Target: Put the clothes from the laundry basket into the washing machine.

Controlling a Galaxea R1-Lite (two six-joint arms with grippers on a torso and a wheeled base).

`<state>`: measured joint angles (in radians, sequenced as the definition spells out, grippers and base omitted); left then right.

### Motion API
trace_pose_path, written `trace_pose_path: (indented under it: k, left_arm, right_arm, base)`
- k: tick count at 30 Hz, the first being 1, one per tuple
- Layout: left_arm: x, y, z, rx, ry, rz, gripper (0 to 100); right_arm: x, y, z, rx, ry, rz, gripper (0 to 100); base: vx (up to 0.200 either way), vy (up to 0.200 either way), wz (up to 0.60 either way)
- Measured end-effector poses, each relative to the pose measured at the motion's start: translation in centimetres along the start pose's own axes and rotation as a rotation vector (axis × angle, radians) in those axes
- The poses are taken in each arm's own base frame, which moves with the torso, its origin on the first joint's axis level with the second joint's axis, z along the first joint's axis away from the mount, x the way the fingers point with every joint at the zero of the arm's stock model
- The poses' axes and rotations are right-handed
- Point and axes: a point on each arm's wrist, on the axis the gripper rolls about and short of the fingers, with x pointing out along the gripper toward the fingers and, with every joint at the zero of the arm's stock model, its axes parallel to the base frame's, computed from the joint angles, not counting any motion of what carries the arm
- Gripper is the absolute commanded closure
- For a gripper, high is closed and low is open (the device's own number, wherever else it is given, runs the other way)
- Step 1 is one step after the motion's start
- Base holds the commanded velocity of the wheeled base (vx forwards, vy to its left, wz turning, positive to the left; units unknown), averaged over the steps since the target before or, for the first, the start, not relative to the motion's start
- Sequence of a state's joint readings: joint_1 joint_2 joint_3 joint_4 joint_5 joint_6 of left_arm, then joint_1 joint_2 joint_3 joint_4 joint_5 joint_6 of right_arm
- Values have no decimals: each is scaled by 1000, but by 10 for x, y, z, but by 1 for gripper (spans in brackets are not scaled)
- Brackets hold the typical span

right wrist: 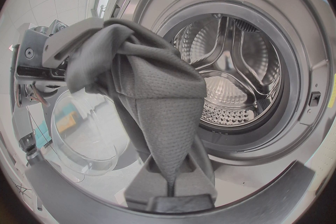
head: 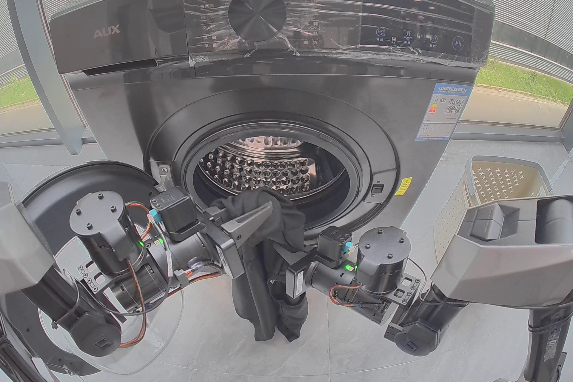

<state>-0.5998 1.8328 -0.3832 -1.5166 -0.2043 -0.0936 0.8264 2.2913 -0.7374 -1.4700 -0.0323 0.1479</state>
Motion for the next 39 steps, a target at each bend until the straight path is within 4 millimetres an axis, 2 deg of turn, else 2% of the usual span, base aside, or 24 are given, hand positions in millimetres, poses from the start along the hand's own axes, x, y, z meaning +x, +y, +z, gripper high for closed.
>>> trace_pose_path:
  k: [6, 12, 19, 25, 32, 39]
  left_arm:
    - [1, 11, -7, -1, 25, 42, 0]
    - [4, 25, -17, -2, 55, 95, 0]
    - [5, 27, -22, -1, 71, 107, 0]
    - [-1, 22, -29, -3, 112, 81, 0]
    - [-17, 7, -44, 4, 204, -19, 0]
    - [-34, -2, -58, 19, 298, -113, 0]
  right_arm:
    - [-12, -2, 4, 7, 14, -17, 100]
    - [-29, -19, 18, 18, 32, -118, 100]
    - [-44, -24, 28, 83, 71, -165, 100]
    - [-38, -21, 46, 112, -5, -164, 100]
    - [-26, -8, 74, 147, -130, -126, 100]
    - [-23, -5, 85, 157, -177, -129, 100]
  base:
    - [0, 0, 0]
    - [0, 0, 0]
    - [0, 0, 0]
    - [0, 0, 0]
    - [0, 0, 0]
    - [0, 0, 0]
